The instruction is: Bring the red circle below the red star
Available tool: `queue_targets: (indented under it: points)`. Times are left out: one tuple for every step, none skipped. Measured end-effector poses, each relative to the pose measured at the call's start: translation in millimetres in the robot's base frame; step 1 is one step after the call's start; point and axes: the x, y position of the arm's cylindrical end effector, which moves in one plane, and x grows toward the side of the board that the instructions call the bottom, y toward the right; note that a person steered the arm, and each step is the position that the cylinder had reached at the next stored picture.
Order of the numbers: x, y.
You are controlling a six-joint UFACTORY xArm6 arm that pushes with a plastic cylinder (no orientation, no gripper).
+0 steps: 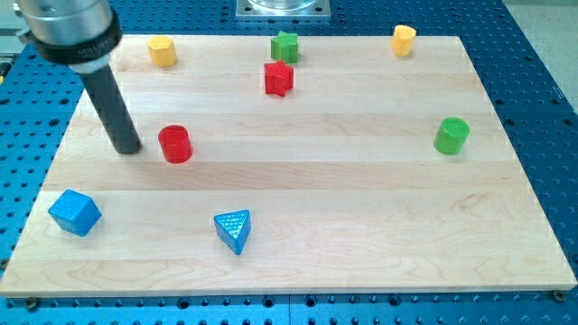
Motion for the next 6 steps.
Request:
queue_targets:
  points:
    - [0,78]
    - [-1,115]
    - [13,143]
    - [-18,154]
    - [-36,169]
    - [-56,222]
